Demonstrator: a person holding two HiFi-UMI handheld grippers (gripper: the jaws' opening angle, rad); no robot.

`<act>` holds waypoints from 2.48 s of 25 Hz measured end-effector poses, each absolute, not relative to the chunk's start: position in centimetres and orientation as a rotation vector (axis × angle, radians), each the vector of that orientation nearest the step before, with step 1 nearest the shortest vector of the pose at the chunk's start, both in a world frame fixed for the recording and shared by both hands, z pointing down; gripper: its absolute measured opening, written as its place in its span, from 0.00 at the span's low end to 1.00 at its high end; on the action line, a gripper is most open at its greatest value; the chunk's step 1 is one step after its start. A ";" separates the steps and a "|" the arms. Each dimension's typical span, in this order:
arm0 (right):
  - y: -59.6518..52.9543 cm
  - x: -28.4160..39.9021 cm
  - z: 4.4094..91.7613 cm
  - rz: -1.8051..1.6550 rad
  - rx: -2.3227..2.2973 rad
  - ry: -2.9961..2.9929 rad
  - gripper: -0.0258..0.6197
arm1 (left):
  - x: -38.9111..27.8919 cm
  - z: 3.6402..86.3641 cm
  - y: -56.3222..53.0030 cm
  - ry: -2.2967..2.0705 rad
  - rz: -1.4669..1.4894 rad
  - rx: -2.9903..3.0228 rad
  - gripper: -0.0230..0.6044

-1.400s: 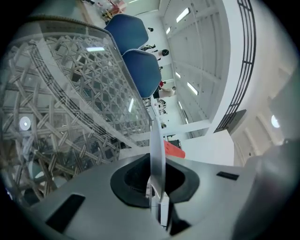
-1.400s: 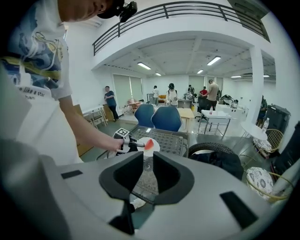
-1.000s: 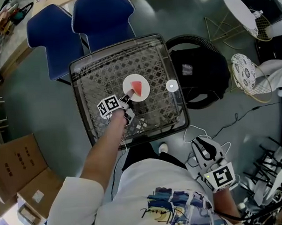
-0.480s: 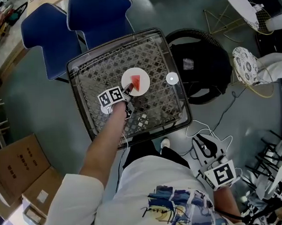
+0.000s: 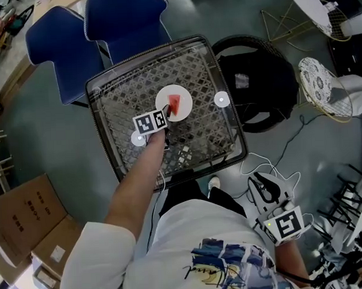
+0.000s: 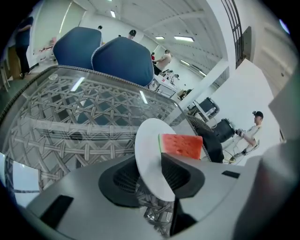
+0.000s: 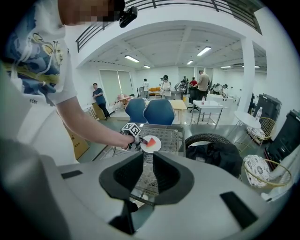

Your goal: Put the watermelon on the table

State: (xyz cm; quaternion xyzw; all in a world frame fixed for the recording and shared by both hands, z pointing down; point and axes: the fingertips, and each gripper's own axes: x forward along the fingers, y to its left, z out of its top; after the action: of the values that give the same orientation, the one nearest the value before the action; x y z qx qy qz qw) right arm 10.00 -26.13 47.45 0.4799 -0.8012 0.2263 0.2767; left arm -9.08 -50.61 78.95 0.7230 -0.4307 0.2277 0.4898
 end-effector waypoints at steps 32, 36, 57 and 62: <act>-25.3 10.8 47.9 0.597 1.301 -2.191 0.14 | -12.3 78.1 -49.4 -1.265 0.768 1.715 0.32; -24.2 11.0 47.4 0.554 1.272 -2.246 0.14 | -13.5 75.7 -47.6 -1.306 0.721 1.725 0.32; -5.9 12.0 44.9 0.265 0.761 -2.628 0.11 | -3.9 49.4 -11.0 -1.072 0.188 2.148 0.05; -1.0 9.2 44.0 0.171 0.650 -2.628 0.10 | -3.1 43.9 -3.0 -1.001 0.262 2.366 0.05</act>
State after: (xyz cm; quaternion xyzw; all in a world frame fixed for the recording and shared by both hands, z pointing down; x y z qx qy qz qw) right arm 9.25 -1.00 44.00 0.2340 -0.9467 0.0617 0.2127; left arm -3.09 -3.02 43.92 0.8807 -0.3724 0.0974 0.2760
